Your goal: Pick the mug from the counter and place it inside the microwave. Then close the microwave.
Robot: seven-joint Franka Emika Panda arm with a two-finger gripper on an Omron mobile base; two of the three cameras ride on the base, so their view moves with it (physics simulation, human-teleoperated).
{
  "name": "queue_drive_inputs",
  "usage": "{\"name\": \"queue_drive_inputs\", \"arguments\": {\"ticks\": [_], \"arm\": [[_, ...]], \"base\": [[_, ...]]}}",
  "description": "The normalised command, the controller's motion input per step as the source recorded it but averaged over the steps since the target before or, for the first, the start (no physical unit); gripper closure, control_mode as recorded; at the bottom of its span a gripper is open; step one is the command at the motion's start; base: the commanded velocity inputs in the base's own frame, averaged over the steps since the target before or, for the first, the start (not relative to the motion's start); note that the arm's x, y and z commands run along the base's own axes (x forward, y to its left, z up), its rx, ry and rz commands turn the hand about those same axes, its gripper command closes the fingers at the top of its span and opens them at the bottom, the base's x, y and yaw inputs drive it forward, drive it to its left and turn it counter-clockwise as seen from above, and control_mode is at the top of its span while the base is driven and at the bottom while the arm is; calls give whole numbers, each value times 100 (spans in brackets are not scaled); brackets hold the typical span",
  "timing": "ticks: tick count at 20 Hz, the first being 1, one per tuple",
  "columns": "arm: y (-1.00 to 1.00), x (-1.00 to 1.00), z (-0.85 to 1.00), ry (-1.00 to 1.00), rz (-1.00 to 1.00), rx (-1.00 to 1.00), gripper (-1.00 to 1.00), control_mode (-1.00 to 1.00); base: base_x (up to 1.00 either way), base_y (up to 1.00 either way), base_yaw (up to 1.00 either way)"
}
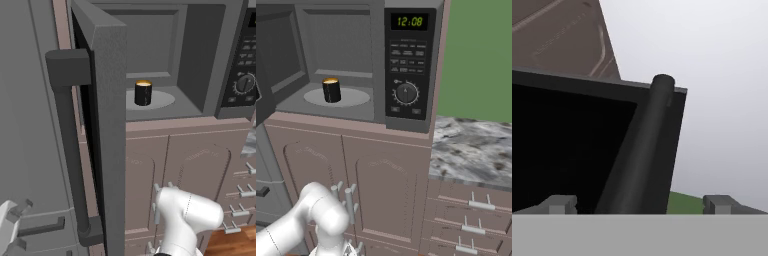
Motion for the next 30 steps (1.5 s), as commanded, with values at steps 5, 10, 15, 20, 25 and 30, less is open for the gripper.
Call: {"name": "queue_drive_inputs", "arguments": {"ticks": [5, 10, 15, 20, 25, 30], "arm": [[0, 52, -9, 0, 0, 0, -100, -100], [-8, 16, 6, 0, 0, 2, -100, -100], [-68, -4, 24, -1, 0, 14, -100, -100], [-97, 1, 29, 0, 0, 16, -100, -100], [-100, 6, 31, 3, 1, 13, -100, -100], [-100, 6, 22, 8, 2, 9, -100, -100]], "base": [[0, 0, 0], [0, 0, 0], [0, 0, 0], [0, 0, 0], [0, 0, 0], [0, 0, 0]]}}
